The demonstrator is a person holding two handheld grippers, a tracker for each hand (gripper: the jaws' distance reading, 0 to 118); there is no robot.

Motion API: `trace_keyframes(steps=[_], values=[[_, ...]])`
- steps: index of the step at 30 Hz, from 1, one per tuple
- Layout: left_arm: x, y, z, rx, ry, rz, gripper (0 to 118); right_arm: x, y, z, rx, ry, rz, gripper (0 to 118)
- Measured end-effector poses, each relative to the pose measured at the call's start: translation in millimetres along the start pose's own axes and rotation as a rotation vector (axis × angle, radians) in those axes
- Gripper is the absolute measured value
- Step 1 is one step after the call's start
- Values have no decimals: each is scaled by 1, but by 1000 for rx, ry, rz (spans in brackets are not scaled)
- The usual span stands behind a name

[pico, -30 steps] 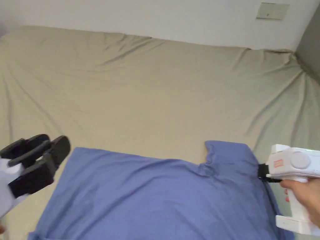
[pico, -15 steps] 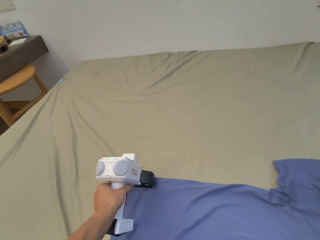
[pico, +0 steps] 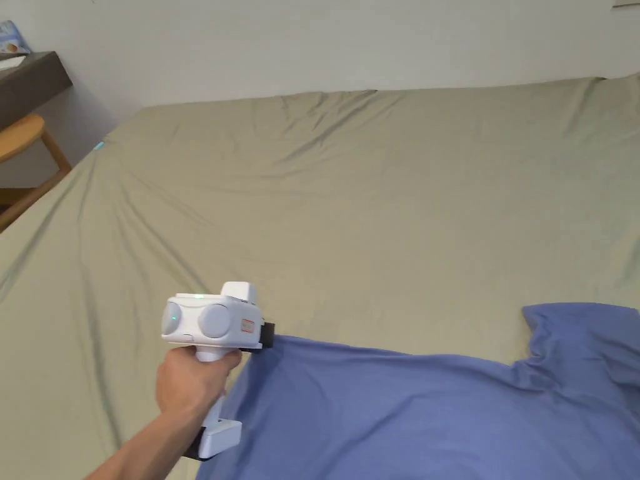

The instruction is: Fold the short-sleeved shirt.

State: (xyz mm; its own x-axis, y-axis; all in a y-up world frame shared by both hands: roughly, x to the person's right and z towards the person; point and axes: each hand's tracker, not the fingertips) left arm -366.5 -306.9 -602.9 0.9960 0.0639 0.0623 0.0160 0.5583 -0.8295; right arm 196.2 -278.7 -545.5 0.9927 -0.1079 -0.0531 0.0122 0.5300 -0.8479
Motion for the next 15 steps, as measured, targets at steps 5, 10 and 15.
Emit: trace_keyframes(steps=[5, 10, 15], values=[[-6, -20, 81, 153, -127, 10, 5, 5, -11, 55, 92, 64, 9, 1], [-19, -92, 181, 252, -242, 26, 5, 10, -61, 134, 178, 91, 67, 1], [-41, -186, 240, 278, -317, 42, 5, 17, -146, 181, 134, 105, 70, 1]])
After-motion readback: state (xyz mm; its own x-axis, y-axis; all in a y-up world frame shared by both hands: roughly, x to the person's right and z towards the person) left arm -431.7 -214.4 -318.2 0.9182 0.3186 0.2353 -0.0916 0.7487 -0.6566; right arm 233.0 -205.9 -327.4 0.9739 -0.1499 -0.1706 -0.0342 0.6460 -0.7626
